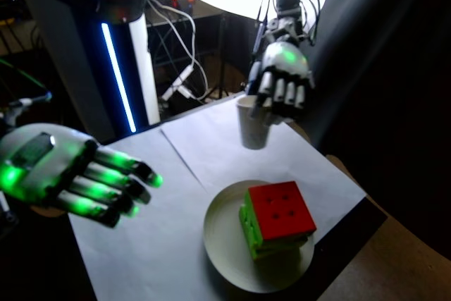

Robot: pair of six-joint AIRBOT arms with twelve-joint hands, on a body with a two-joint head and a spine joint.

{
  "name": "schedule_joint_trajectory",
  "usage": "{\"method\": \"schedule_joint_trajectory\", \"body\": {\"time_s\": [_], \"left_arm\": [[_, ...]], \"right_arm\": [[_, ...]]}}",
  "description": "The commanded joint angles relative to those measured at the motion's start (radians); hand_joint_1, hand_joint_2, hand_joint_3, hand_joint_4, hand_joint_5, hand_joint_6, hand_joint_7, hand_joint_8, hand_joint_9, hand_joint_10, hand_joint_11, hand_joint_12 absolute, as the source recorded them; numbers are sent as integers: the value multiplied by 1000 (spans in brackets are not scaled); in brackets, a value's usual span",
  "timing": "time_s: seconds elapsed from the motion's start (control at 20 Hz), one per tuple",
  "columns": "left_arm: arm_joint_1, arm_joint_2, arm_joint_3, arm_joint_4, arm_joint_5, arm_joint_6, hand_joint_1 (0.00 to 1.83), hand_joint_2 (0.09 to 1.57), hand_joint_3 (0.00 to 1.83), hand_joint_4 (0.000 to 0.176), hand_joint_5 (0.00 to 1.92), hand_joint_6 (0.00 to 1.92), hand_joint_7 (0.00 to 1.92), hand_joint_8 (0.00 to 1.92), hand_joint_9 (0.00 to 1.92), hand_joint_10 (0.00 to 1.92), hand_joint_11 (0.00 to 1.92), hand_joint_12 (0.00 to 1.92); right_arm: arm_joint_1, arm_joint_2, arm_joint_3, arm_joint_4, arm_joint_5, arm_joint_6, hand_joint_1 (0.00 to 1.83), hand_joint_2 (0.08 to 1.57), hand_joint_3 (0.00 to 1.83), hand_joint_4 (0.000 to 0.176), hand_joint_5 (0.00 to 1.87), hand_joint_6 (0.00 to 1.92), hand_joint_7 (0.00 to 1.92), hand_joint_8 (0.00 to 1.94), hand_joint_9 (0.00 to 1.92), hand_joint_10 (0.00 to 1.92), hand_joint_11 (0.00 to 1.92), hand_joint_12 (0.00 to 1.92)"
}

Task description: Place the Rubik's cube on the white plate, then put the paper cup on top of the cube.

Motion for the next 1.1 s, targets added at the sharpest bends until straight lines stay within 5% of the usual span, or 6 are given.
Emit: {"method": "schedule_joint_trajectory", "body": {"time_s": [0.0, 0.15, 0.7, 0.75, 0.9, 1.05], "left_arm": [[-25, -9, 7, -18, -93, -16, 1237, 1236, 0, 74, 119, 1205, 107, 1157, 43, 1505, 0, 1904], [-89, -23, 25, 20, -45, -18, 1037, 1260, 4, 143, 114, 1254, 96, 1197, 34, 1514, 7, 1914], [-222, -105, 139, 88, 43, -123, 1017, 1194, 0, 109, 185, 1286, 135, 1540, 106, 1806, 157, 1921], [-237, -118, 159, 88, 44, -143, 930, 1208, 8, 165, 195, 1285, 107, 1680, 87, 1909, 171, 1921], [-277, -150, 202, 90, 46, -185, 1057, 1179, 0, 124, 233, 1274, 150, 1645, 151, 1897, 270, 1921], [-311, -180, 234, 90, 52, -201, 1049, 1187, 0, 153, 265, 1330, 299, 1511, 277, 1748, 315, 1921]], "right_arm": [[6, 0, 5, 6, 121, 1, 843, 1188, 0, 0, 47, 1082, 157, 1160, 71, 1501, 0, 1767], [6, -3, 7, 6, 121, 1, 819, 1206, 7, 0, 23, 1091, 127, 1213, 54, 1503, 0, 1760], [6, -8, 10, 7, 121, 1, 896, 1200, 0, 0, 39, 1114, 110, 1211, 62, 1474, 0, 1749], [6, -9, 10, 7, 121, 1, 888, 1201, 0, 0, 22, 1137, 95, 1231, 43, 1490, 0, 1752], [6, -10, 11, 8, 121, 1, 851, 1209, 2, 0, 20, 1122, 154, 1229, 78, 1414, 0, 1642], [6, -11, 11, 8, 121, 1, 822, 1209, 2, 0, 11, 1125, 115, 1199, 73, 1460, 0, 1750]]}}
